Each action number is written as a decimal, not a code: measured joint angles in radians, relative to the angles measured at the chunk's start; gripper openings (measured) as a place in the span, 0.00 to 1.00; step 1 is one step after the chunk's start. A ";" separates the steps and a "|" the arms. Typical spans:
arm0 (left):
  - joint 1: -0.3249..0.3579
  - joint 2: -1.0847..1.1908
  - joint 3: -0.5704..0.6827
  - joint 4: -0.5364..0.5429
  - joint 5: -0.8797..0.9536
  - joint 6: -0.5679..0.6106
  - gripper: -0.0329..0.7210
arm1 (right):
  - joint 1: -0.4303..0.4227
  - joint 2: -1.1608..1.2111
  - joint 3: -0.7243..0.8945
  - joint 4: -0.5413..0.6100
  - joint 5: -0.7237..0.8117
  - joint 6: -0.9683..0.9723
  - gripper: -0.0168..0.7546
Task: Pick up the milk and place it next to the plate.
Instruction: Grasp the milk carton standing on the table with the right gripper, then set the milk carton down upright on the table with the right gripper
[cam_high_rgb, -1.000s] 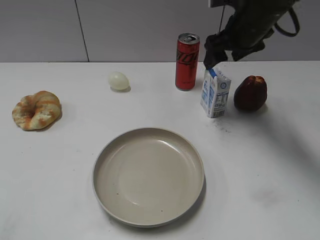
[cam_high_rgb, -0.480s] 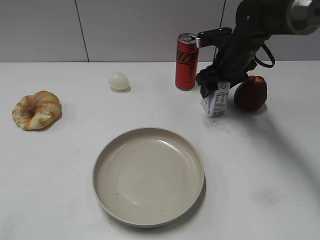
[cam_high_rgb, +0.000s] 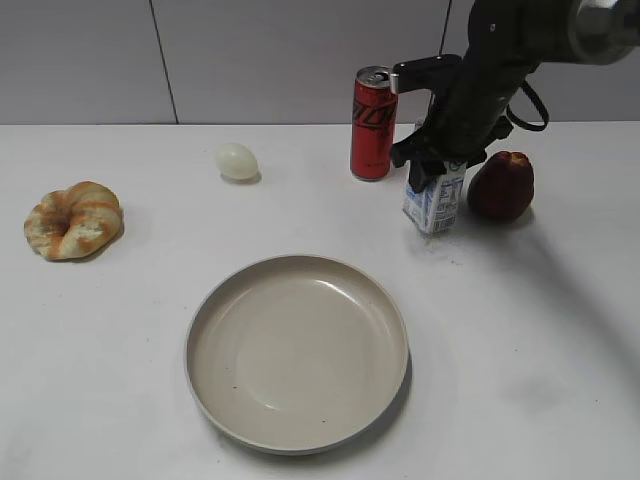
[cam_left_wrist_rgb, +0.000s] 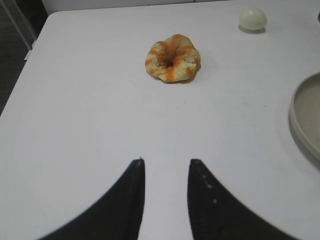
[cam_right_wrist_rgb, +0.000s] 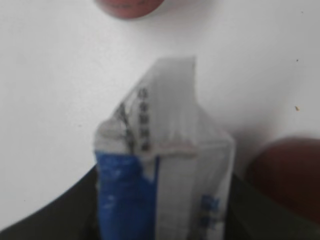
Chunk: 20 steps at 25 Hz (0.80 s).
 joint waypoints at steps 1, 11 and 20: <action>0.000 0.000 0.000 0.000 0.000 0.000 0.35 | 0.000 -0.007 -0.002 0.000 0.009 0.000 0.42; 0.000 0.000 0.000 0.000 0.000 0.000 0.35 | 0.088 -0.113 -0.007 -0.012 0.109 0.000 0.41; 0.000 0.000 0.000 0.000 0.000 0.000 0.35 | 0.235 -0.127 -0.007 -0.009 -0.028 -0.029 0.41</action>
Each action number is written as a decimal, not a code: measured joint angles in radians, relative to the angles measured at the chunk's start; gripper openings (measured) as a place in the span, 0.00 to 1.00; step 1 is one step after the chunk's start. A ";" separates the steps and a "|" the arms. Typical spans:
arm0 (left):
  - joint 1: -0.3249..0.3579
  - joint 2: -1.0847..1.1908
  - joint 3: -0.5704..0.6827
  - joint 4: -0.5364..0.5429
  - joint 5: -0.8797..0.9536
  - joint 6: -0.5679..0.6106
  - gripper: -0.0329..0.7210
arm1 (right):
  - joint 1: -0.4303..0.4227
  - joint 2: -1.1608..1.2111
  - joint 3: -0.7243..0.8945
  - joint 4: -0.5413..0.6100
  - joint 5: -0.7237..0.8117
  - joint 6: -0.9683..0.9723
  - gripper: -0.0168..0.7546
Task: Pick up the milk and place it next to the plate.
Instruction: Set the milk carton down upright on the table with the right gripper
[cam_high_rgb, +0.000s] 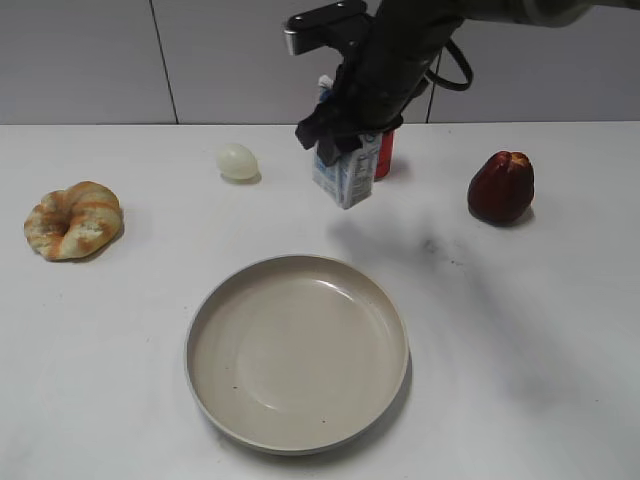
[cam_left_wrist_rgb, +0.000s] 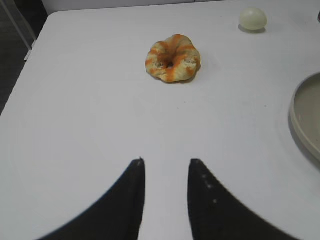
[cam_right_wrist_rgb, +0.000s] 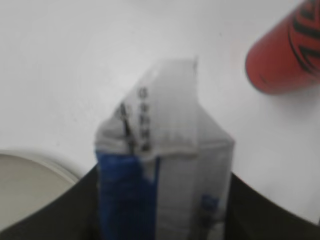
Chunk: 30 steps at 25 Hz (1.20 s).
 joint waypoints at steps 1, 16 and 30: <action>0.000 0.000 0.000 0.000 0.000 0.000 0.35 | 0.011 0.002 0.000 0.002 -0.023 -0.019 0.41; 0.000 0.000 0.000 0.000 0.000 0.000 0.35 | 0.027 0.050 0.000 0.305 -0.046 -0.863 0.41; 0.000 0.000 0.000 0.000 0.000 0.000 0.35 | 0.024 0.141 0.000 0.323 0.038 -1.020 0.50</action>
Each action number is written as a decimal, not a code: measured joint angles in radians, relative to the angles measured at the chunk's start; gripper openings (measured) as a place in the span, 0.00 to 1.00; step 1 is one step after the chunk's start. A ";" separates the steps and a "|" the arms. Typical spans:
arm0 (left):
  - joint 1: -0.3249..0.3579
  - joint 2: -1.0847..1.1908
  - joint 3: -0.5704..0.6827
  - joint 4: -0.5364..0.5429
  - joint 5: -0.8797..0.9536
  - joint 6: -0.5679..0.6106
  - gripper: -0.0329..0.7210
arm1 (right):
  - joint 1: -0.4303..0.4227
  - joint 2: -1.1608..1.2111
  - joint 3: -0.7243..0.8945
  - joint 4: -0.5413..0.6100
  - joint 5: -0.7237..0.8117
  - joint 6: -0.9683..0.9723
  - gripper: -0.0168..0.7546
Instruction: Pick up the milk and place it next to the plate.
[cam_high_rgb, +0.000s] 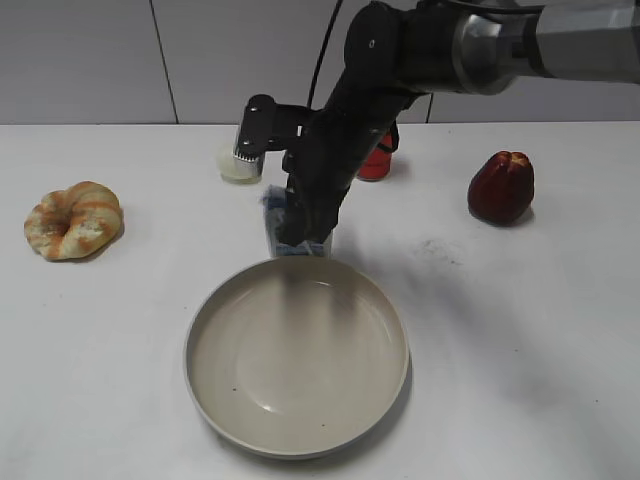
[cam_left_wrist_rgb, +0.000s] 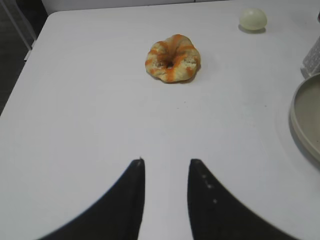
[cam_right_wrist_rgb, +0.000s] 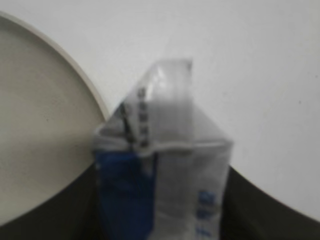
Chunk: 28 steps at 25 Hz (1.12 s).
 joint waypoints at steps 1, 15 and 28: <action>0.000 0.000 0.000 0.000 0.000 0.000 0.35 | 0.000 0.000 0.000 0.002 -0.002 -0.002 0.55; 0.000 0.000 0.000 0.000 0.000 0.000 0.35 | 0.000 -0.224 -0.001 -0.124 -0.007 0.248 0.73; 0.000 0.000 0.000 0.000 0.000 0.000 0.35 | -0.129 -0.802 0.350 -0.430 0.276 1.016 0.73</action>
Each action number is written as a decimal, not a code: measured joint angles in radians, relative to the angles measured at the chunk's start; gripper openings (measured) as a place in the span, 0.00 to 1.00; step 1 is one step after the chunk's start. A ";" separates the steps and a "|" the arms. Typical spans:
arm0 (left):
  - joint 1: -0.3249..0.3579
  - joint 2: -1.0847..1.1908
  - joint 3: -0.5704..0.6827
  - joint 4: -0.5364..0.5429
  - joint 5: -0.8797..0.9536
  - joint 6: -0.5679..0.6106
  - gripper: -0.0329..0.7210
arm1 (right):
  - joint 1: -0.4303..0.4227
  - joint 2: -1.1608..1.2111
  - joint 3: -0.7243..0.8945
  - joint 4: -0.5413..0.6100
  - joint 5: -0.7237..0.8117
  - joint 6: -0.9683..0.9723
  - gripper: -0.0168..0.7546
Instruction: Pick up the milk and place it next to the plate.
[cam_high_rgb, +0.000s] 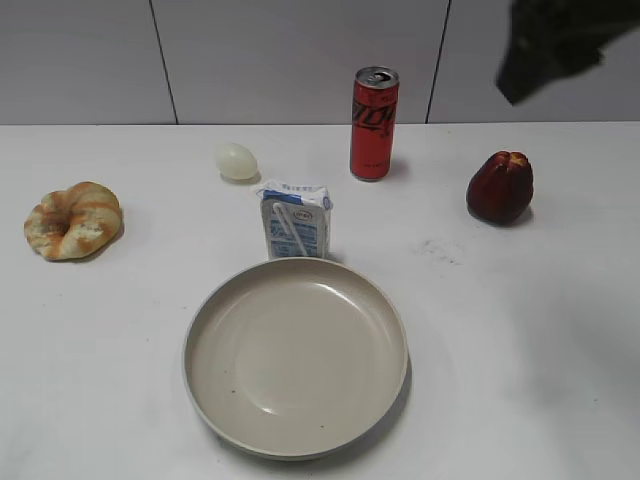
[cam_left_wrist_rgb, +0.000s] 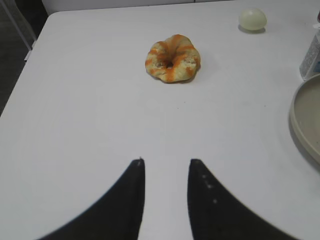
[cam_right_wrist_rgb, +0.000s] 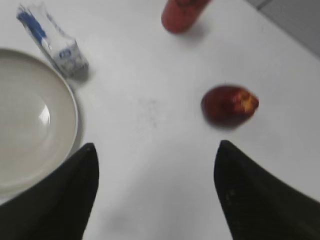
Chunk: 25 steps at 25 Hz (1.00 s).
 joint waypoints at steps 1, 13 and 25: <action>0.000 0.000 0.000 0.000 0.000 0.000 0.35 | -0.008 -0.057 0.063 0.005 0.015 0.017 0.73; 0.000 0.000 0.000 0.000 0.000 0.000 0.35 | -0.009 -0.792 0.771 0.077 -0.040 0.073 0.73; 0.000 0.000 0.000 0.000 0.000 0.000 0.35 | -0.009 -1.152 0.975 0.069 -0.135 0.072 0.72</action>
